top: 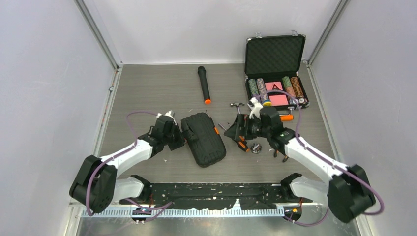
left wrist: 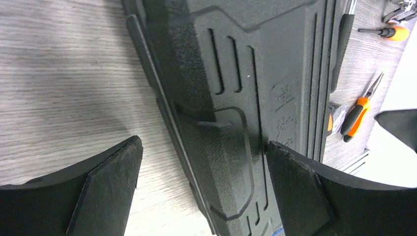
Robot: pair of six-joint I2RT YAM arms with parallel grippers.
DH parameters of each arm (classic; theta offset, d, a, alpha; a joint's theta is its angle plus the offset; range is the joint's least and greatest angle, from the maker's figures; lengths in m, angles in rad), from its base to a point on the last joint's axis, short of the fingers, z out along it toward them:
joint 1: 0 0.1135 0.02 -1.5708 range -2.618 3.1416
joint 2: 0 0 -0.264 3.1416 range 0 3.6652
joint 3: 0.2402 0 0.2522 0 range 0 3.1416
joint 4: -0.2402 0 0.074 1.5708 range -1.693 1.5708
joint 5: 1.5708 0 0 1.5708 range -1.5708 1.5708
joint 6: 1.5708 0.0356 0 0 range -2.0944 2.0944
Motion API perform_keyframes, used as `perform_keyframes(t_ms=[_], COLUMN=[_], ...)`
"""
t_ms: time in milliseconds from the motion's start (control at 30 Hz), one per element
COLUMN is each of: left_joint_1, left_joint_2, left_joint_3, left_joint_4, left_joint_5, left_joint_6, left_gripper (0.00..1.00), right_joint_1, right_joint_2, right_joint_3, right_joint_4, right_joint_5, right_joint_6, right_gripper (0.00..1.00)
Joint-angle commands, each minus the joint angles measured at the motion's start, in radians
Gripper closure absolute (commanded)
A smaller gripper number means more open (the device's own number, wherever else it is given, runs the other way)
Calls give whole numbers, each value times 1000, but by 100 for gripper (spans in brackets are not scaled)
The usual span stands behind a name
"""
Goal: Pack the tool kit
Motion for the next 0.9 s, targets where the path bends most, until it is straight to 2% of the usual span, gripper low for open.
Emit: perform_keyframes(t_ms=[0, 267, 500, 867], left_joint_1=[-17, -8, 48, 103], left_joint_2=[27, -6, -55, -133], left_joint_3=[4, -53, -117, -188], left_joint_4=[-8, -71, -60, -28], left_joint_5=[-11, -66, -21, 56], left_joint_6=[42, 99, 103, 74], left_gripper=[8, 30, 39, 52], right_joint_1=[48, 109, 148, 216], right_joint_2=[136, 340, 465, 573], right_joint_3=[85, 124, 150, 146], right_joint_4=[162, 309, 373, 464], right_joint_5=[32, 42, 28, 25], right_joint_6=[26, 94, 127, 204], right_gripper=[0, 3, 6, 7])
